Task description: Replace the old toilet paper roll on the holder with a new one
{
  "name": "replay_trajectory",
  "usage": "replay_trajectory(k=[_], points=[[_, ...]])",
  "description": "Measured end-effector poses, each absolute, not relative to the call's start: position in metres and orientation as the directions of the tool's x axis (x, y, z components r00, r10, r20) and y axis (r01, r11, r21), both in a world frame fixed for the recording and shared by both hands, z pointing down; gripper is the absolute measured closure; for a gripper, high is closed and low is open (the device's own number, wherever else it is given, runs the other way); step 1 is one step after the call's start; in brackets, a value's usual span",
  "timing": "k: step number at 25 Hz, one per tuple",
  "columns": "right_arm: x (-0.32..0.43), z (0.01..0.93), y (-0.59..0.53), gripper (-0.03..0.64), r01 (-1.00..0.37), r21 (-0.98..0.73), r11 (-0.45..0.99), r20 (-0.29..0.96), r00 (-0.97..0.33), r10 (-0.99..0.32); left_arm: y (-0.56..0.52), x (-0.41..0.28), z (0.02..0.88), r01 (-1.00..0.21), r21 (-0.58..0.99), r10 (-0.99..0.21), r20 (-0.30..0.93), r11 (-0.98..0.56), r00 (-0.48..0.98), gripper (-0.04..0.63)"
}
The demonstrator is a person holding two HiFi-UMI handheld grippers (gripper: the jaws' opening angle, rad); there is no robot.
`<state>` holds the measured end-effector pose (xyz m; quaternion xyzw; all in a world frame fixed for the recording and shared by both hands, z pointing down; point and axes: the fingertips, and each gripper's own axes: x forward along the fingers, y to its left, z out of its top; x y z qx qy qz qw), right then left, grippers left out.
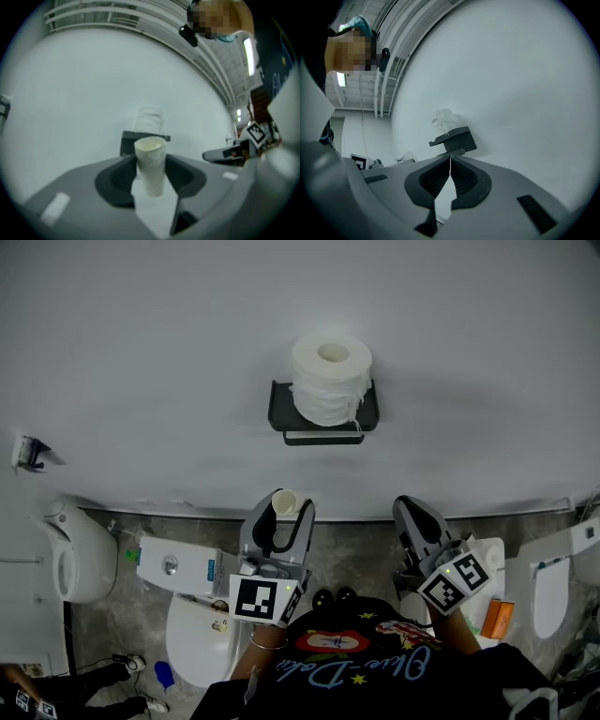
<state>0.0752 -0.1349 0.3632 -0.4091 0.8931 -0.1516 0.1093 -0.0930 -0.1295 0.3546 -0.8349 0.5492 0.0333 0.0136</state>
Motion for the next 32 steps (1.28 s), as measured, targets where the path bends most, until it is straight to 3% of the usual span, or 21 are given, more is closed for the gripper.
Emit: replay_trajectory(k=[8,15,20,23,28,32], points=[[0.071,0.357,-0.134,0.605,-0.690,-0.327,0.645,-0.090,-0.657,-0.748,-0.127,-0.095,0.356,-0.915,0.007,-0.913,-0.072,-0.403,0.402,0.410],[0.050,0.278,-0.154,0.604,-0.620,0.150,0.770,-0.108,-0.785,-0.610,-0.127,-0.098,0.359,-0.909,0.045,-0.908,-0.085,-0.415,0.410,0.410],[0.016,0.224,-0.155,0.603,-0.437,0.301,0.848,-0.013,-0.891,-0.455,-0.128,-0.099,0.364,-0.900,0.060,-0.902,-0.072,-0.431,0.426,0.410],[-0.003,0.198,-0.161,0.541,-0.341,0.411,0.845,0.046,-0.918,-0.393,-0.133,-0.101,0.364,-0.899,0.061,-0.900,-0.070,-0.434,0.429,0.410],[-0.033,0.197,-0.178,0.449,-0.103,0.564,0.819,0.314,-0.891,-0.328,-0.144,-0.110,0.362,-0.903,0.066,-0.905,-0.073,-0.424,0.420,0.410],[-0.043,0.197,-0.180,0.407,0.056,0.611,0.790,0.435,-0.857,-0.276,-0.140,-0.117,0.362,-0.912,0.069,-0.912,-0.092,-0.405,0.399,0.408]])
